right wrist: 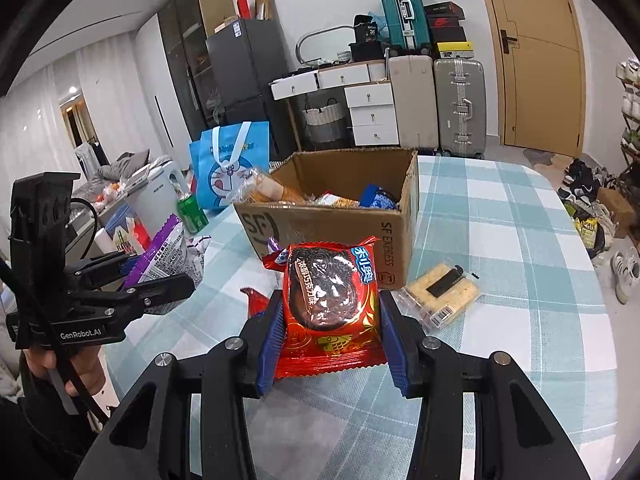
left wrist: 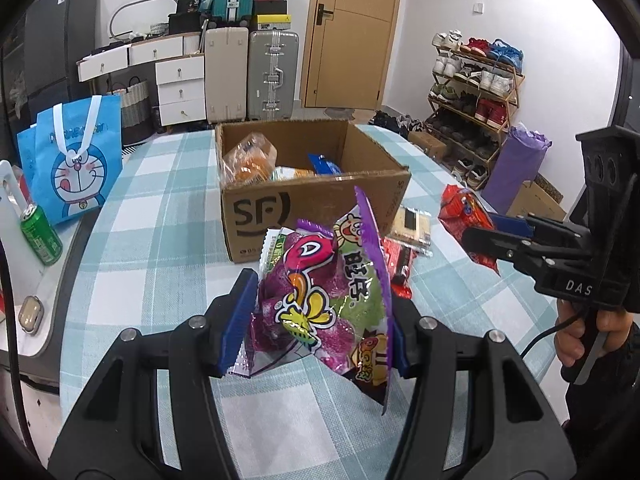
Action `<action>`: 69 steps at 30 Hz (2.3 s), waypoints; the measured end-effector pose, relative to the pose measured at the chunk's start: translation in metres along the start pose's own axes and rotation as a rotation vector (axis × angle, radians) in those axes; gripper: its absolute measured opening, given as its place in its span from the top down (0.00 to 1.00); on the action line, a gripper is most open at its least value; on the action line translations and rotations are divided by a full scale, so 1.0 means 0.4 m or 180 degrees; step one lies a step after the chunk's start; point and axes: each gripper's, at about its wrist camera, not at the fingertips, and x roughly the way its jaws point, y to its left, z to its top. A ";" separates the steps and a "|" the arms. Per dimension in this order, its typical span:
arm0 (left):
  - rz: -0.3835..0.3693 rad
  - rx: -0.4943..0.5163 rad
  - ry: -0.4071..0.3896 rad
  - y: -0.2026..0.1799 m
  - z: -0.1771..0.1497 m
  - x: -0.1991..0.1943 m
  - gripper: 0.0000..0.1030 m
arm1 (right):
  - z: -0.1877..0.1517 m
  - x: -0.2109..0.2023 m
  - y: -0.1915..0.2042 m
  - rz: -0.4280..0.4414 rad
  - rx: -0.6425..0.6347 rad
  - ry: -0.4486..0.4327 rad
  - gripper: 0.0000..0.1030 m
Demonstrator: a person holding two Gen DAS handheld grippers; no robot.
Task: Organize snacks
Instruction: 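Carry the candy bag and Oreo cake pack over the SF box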
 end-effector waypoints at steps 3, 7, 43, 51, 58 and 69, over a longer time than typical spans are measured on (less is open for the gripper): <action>0.0029 0.0015 -0.0051 0.005 0.029 -0.004 0.47 | 0.017 -0.010 -0.004 -0.0009 0.0060 -0.0083 0.56; 0.0054 -0.0001 -0.0077 0.015 0.068 -0.003 0.47 | 0.045 -0.025 -0.020 -0.0004 0.0225 -0.0228 0.56; 0.0240 -0.0104 0.0033 0.067 0.318 0.240 0.47 | 0.211 0.147 -0.044 0.0118 0.0456 -0.0217 0.56; 0.0323 -0.0061 0.0070 0.058 0.345 0.312 0.47 | 0.224 0.205 -0.072 0.0170 0.0571 -0.0124 0.56; 0.0269 -0.0150 0.0262 0.085 0.338 0.384 0.47 | 0.235 0.233 -0.085 0.0241 0.0640 -0.0060 0.56; 0.0322 -0.0199 0.0393 0.137 0.332 0.461 0.47 | 0.255 0.282 -0.097 0.0199 0.0683 0.0079 0.56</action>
